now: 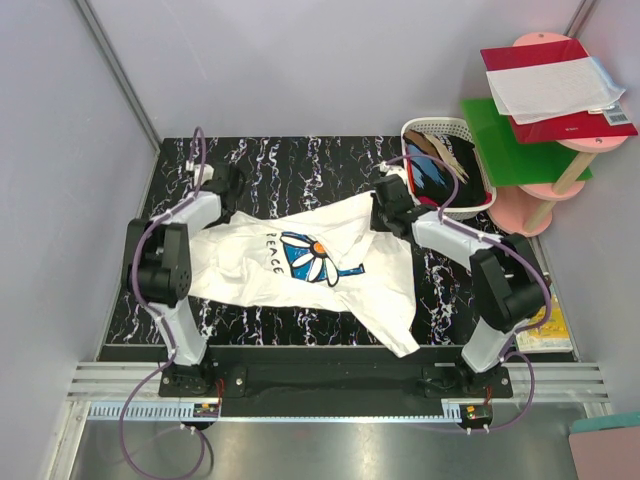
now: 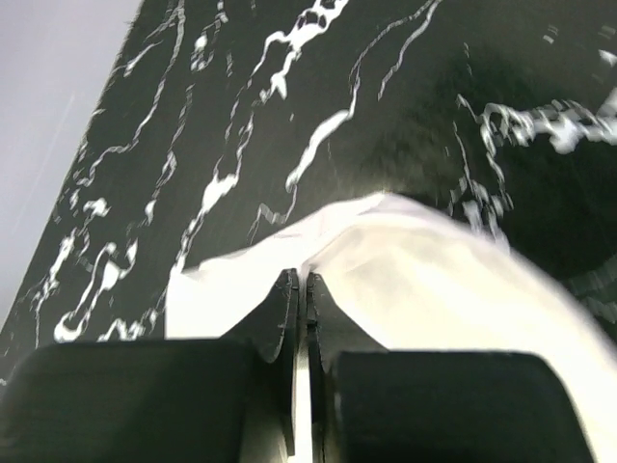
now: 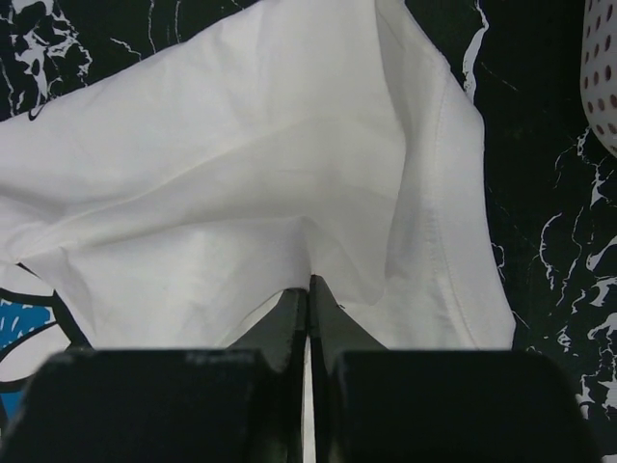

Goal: Fold and stack the t-shirts
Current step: Flatten the tshirt out

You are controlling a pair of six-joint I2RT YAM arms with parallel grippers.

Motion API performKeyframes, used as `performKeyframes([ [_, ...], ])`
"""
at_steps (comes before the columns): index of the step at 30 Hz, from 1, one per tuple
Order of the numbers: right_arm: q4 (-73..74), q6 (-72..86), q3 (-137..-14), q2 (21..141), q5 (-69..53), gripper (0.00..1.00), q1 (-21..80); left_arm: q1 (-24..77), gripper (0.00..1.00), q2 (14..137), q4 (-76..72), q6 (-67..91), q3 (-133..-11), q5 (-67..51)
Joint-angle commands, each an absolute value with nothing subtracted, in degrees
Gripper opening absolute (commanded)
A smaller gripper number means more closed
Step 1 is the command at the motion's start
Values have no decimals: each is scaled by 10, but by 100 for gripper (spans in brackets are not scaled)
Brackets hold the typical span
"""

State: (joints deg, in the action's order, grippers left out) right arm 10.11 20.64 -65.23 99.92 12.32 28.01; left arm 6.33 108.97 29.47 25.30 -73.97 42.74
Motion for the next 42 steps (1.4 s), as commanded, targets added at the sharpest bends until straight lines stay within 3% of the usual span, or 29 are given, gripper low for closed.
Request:
performKeyframes([
  [1,28,172,-634,897,105,0,283,114,0,924,264,311,-687,468],
  [11,29,112,-582,611,3,0,290,127,0,529,317,291,-663,396],
  [20,135,84,-564,366,-91,0,304,127,0,328,515,234,-764,350],
  [25,214,48,-641,284,-124,0,303,126,0,274,577,203,-862,277],
  [33,272,43,-771,255,-174,0,303,119,0,289,655,178,-1111,168],
  [38,277,39,-807,244,-151,0,302,120,0,290,647,188,-1135,162],
  [42,260,24,-806,278,-59,0,302,121,0,315,625,176,-1083,206],
])
